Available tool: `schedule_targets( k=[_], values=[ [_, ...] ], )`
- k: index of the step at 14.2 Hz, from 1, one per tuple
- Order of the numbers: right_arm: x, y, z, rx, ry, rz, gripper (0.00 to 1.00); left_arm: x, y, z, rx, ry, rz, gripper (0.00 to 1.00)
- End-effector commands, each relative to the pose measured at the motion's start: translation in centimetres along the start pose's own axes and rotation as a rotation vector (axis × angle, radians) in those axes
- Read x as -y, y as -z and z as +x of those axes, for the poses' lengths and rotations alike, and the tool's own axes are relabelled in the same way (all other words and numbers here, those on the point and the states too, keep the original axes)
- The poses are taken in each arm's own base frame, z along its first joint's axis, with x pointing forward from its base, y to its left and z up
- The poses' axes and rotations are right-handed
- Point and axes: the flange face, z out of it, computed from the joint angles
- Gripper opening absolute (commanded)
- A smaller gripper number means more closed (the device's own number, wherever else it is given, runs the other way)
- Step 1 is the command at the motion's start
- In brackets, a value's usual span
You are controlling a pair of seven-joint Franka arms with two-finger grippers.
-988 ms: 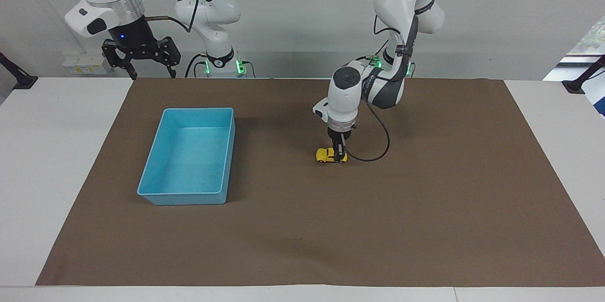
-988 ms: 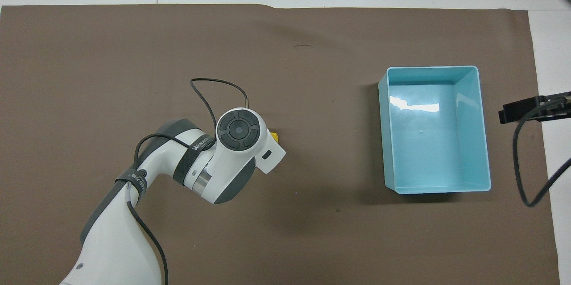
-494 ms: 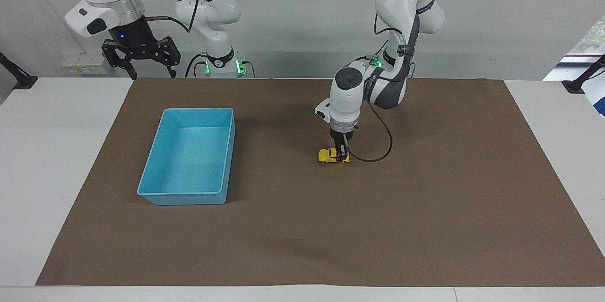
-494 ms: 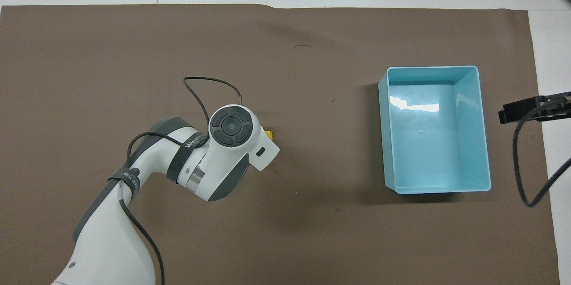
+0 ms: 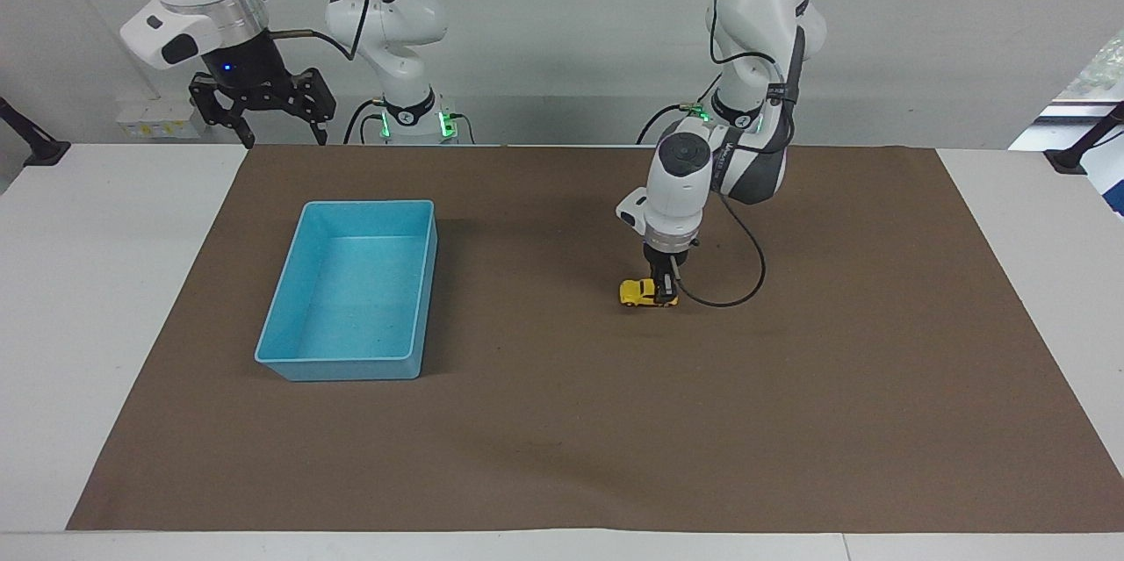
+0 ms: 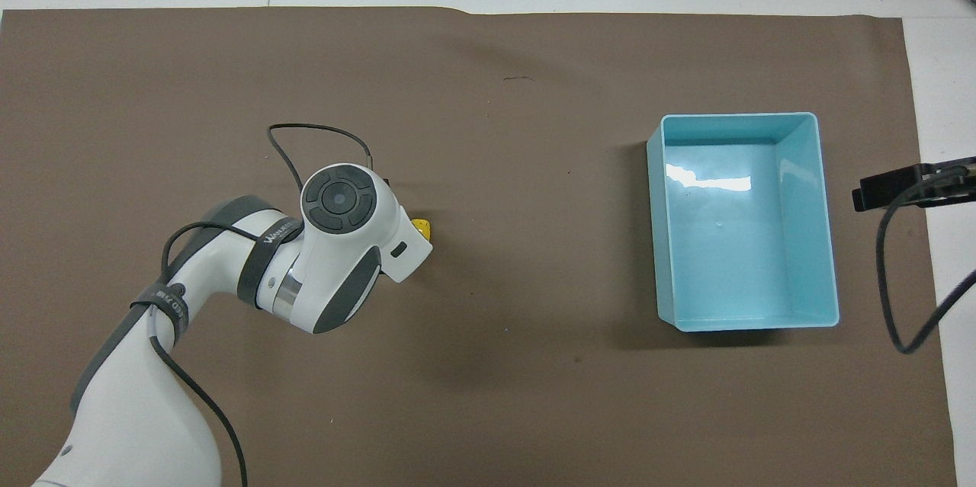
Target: Wind up and store yellow beetle car
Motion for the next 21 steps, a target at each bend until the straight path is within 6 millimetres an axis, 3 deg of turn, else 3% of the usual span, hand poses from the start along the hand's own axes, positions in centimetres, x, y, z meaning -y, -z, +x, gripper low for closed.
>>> schedule_targets(
  k=[1,9,13,15,16,17,18,21],
  values=[
    [-0.2,0.4,-0.2,-0.006,-0.009,0.006,1.0,0.5,-1.9,-3.6,0.023,-0.03,-0.012,0.0],
    [-0.2,0.3,-0.1,-0.004,-0.009,0.006,1.0,2.6,-2.7,-11.1,0.03,-0.044,-0.035,0.0],
    [-0.1,0.5,-0.4,0.002,-0.006,0.006,1.0,3.2,-2.8,-13.6,0.031,-0.033,-0.041,0.0],
    [-0.2,0.5,-0.4,0.002,-0.007,0.006,1.0,3.3,-1.4,-14.0,0.027,-0.036,-0.025,0.0],
    [-0.2,0.4,-0.3,0.002,-0.007,0.006,1.0,3.1,-0.4,-13.9,0.03,-0.025,-0.036,0.21],
    [-0.2,0.4,-0.4,0.003,-0.01,0.006,1.0,2.9,0.9,-13.9,0.036,-0.024,-0.055,0.67],
    [-0.5,0.4,-0.4,0.002,-0.015,0.006,1.0,2.6,2.7,-13.9,0.039,-0.023,-0.064,1.0],
    [-0.2,0.5,-0.4,0.002,-0.007,0.006,1.0,2.6,7.1,-14.9,0.032,0.002,-0.03,1.0]
  ],
)
